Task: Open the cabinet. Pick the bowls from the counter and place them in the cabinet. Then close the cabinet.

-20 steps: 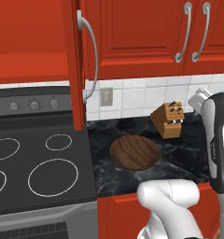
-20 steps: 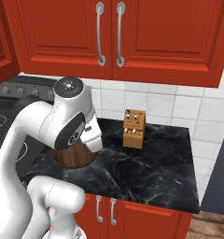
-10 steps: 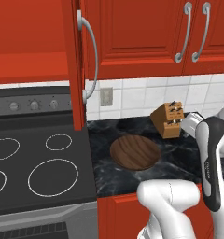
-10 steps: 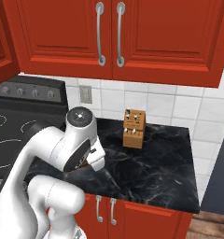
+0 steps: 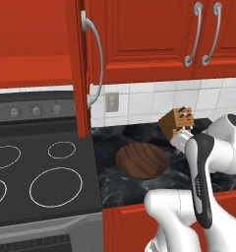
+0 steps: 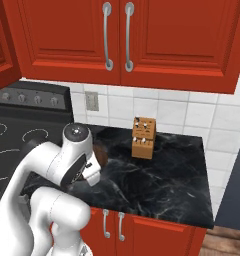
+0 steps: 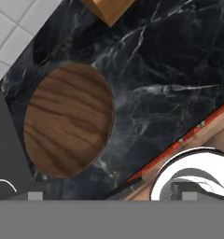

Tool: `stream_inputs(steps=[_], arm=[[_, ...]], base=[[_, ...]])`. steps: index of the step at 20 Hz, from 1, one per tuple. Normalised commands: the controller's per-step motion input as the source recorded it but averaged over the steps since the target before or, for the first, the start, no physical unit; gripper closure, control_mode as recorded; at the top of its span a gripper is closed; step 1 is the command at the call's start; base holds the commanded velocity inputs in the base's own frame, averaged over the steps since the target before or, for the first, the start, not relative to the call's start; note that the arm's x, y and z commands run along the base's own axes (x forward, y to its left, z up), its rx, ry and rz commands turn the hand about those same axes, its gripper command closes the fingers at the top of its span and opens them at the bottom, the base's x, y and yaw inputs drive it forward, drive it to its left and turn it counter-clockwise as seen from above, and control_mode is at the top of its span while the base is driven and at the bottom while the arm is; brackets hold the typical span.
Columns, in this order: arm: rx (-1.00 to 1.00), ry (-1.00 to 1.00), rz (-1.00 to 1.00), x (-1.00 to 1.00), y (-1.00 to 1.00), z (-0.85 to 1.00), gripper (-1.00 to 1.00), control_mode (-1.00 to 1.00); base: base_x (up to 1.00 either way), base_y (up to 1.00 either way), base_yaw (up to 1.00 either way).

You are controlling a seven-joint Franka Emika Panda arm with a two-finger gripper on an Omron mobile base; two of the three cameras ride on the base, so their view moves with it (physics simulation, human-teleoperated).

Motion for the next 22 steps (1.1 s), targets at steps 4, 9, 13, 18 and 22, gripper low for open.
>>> stream_inputs(steps=[4, 9, 13, 18, 22], arm=[[0.0, 0.04, 0.02, 0.21, 0.23, -0.41, -1.0, -1.0], [0.02, 0.07, 0.02, 0.21, 0.17, -0.54, -1.0, -1.0], [0.02, 0.06, 0.01, 0.3, 0.19, -0.55, -1.0, -1.0], [0.0, 0.0, 0.02, 0.35, 0.09, -0.42, -1.0, -1.0], [0.02, 0.0, 0.03, 0.25, 0.0, -0.47, -1.0, -1.0]], base=[[0.0, 0.0, 0.0], [0.0, 0.0, 0.0], [0.0, 0.0, 0.0], [0.0, 0.0, 0.0], [0.0, 0.0, 0.0]])
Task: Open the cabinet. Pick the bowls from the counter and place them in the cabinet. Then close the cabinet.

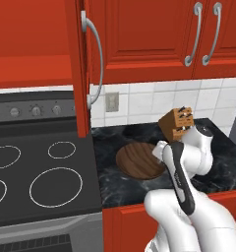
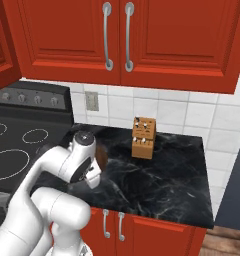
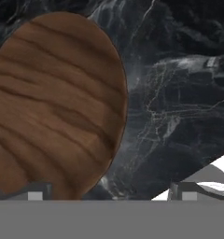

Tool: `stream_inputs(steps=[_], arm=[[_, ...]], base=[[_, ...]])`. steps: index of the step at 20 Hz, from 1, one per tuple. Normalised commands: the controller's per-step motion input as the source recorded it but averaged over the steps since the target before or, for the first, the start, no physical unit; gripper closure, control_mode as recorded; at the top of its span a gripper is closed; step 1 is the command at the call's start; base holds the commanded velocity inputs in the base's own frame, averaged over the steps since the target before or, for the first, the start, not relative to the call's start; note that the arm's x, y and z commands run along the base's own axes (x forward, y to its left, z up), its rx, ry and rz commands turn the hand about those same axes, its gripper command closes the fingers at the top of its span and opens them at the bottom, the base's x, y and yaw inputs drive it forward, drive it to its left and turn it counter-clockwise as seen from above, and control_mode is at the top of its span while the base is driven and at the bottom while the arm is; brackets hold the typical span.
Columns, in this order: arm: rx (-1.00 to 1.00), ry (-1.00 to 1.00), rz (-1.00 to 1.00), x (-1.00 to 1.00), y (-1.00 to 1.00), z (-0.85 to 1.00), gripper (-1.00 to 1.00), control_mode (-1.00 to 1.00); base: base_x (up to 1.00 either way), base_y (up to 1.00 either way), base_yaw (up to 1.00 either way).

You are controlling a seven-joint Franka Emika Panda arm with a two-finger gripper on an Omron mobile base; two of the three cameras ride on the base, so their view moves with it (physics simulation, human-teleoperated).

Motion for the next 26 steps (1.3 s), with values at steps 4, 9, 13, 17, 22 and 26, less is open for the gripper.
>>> stream_inputs(steps=[4, 9, 13, 17, 22, 26], arm=[[0.02, 0.0, 0.03, 0.19, 0.0, -0.41, -1.0, -1.0], [0.02, 0.0, 0.03, 0.14, 0.0, -0.41, -1.0, -1.0], [0.04, 0.0, 0.03, 0.11, 0.01, -0.42, -1.0, -1.0], [0.06, 0.0, 0.03, 0.08, 0.01, -0.46, -1.0, -1.0], [0.06, -0.05, 0.03, 0.03, 0.21, -0.4, -1.0, -1.0], [0.04, -0.13, 0.02, 0.0, 0.3, -0.31, -1.0, -1.0]], base=[[0.0, 0.0, 0.0], [0.0, 0.0, 0.0], [0.0, 0.0, 0.0], [0.0, 0.0, 0.0], [0.0, 0.0, 0.0], [0.0, 0.0, 0.0]])
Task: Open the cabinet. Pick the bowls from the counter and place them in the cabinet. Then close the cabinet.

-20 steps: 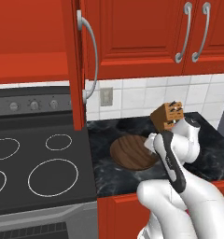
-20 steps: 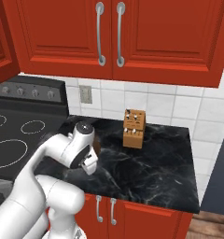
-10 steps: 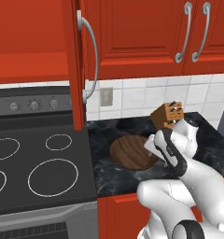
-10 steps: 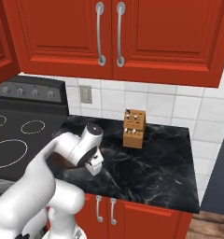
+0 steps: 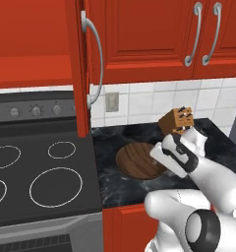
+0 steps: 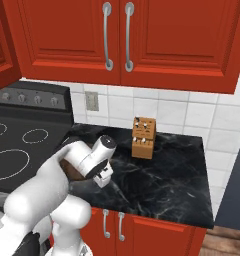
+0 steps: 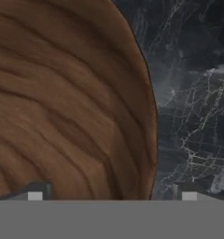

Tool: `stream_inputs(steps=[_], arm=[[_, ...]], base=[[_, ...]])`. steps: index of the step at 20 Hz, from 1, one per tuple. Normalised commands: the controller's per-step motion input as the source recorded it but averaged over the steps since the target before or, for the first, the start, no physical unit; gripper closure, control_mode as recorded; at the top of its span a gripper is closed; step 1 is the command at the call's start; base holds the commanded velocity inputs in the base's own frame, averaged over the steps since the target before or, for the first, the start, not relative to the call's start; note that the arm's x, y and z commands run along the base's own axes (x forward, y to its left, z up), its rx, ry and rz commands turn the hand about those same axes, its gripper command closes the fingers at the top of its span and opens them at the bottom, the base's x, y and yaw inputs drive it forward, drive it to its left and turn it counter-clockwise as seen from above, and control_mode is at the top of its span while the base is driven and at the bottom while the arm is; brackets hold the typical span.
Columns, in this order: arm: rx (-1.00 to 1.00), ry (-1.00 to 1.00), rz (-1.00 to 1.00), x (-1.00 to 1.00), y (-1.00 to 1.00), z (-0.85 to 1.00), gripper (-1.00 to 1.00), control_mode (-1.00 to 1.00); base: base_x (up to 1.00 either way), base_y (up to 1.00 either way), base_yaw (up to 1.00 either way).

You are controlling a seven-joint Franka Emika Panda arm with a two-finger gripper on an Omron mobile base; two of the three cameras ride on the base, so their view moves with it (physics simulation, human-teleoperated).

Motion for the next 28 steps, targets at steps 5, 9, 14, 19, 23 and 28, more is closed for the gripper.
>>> stream_inputs(steps=[5, 9, 14, 19, 23, 28], arm=[[0.05, -0.1, 0.05, 0.0, 0.38, -0.43, -1.0, -1.0], [0.08, -0.07, 0.02, 0.0, 0.51, -0.59, -1.0, -1.0], [0.06, -0.06, 0.0, 0.0, 0.67, -0.59, 1.0, -1.0], [0.01, -0.09, 0.0, 0.0, 0.34, -0.33, 1.0, -1.0], [0.0, -0.13, -0.01, 0.0, 0.04, -0.01, 1.0, -1.0], [0.01, -0.18, -0.07, -0.33, -0.05, 0.15, 1.0, -1.0]], base=[[0.0, 0.0, 0.0], [0.0, 0.0, 0.0], [0.0, 0.0, 0.0], [0.0, 0.0, 0.0], [0.0, 0.0, 0.0], [0.0, 0.0, 0.0]])
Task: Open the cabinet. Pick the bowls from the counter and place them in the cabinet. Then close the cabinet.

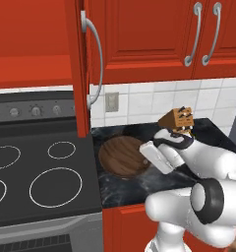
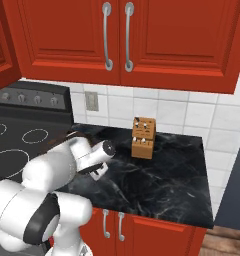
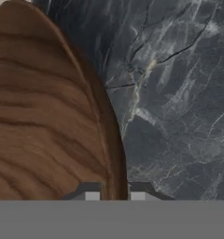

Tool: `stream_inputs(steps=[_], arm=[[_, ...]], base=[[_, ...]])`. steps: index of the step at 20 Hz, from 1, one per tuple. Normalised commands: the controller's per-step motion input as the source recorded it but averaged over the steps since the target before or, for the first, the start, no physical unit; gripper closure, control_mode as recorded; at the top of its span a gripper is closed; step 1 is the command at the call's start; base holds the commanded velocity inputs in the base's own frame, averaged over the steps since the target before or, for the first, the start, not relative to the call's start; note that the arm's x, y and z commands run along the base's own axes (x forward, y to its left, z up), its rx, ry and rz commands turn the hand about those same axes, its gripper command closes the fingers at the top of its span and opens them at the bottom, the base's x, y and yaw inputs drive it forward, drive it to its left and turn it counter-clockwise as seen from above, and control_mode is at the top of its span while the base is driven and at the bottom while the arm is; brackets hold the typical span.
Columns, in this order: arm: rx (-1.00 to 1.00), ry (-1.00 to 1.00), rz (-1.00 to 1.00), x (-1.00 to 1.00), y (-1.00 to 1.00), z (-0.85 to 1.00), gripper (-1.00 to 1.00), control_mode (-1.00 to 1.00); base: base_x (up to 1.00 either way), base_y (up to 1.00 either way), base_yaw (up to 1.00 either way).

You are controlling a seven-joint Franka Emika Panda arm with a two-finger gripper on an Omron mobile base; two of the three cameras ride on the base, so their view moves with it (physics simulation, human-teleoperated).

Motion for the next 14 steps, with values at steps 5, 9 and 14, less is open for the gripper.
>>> stream_inputs(steps=[5, 9, 14], arm=[[0.03, -0.09, -0.14, -0.64, -0.14, 0.21, 1.0, -1.0], [0.01, -0.02, -0.2, -0.66, -0.13, 0.25, 1.0, -1.0], [0.0, 0.0, -0.3, -0.67, -0.12, 0.35, 1.0, -1.0]], base=[[0.0, 0.0, 0.0], [0.0, 0.0, 0.0], [0.0, 0.0, 0.0]])
